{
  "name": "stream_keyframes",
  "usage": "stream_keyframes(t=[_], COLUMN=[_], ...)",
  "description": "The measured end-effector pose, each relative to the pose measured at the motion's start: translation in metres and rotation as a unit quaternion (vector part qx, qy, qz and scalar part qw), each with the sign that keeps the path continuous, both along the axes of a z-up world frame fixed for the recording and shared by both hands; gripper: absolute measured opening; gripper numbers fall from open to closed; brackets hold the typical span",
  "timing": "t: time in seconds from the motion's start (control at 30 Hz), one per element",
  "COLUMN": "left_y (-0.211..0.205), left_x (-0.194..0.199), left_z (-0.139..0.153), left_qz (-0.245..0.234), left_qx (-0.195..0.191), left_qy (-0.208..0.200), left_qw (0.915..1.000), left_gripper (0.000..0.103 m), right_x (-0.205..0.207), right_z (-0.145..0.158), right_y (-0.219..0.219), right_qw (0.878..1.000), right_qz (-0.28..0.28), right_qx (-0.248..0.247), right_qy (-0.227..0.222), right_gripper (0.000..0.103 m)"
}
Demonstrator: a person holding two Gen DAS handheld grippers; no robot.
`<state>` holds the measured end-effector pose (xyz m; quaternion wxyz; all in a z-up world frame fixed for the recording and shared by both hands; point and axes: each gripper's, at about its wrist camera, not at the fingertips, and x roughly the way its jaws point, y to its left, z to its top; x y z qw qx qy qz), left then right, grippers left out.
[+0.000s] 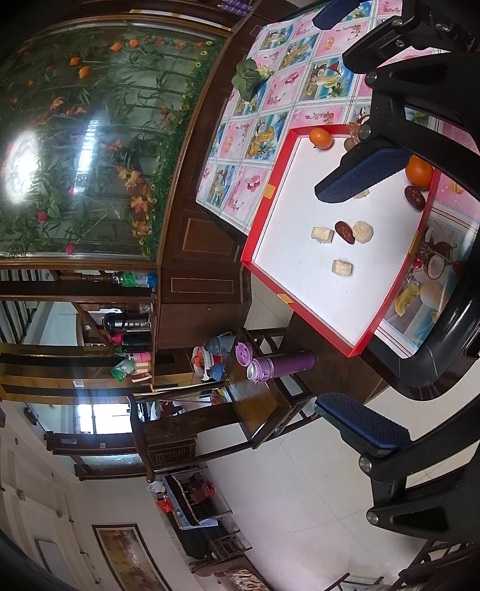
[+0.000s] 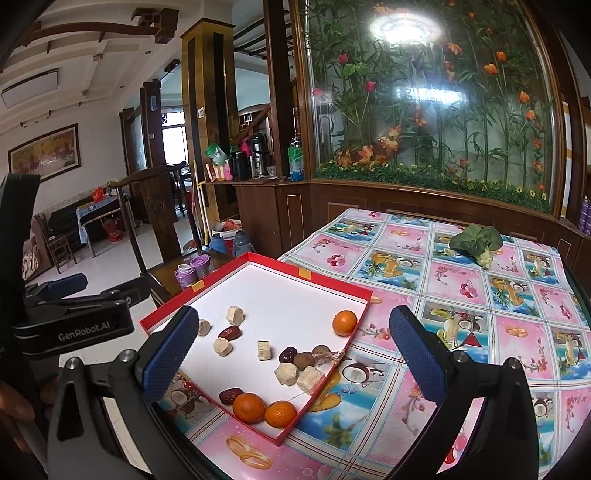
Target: Organize fruits
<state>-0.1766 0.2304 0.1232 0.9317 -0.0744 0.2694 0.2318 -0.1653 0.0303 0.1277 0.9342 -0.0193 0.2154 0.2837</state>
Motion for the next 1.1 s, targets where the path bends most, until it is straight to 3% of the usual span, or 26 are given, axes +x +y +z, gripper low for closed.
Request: stream_keyframes(t=[1.1], left_y=[0.019], left_x=[0.0], left_z=[0.004], left_qz=[0.011], left_qx=[-0.002], left_qy=[-0.003], left_qw=[0.9999], left_gripper=[0.103], right_x=[0.002], right_z=[-0.003], right_y=[0.038], right_qw=[1.0], right_qz=[0.025], right_qx=[-0.019], right_qy=[-0.001], right_gripper=[0.103])
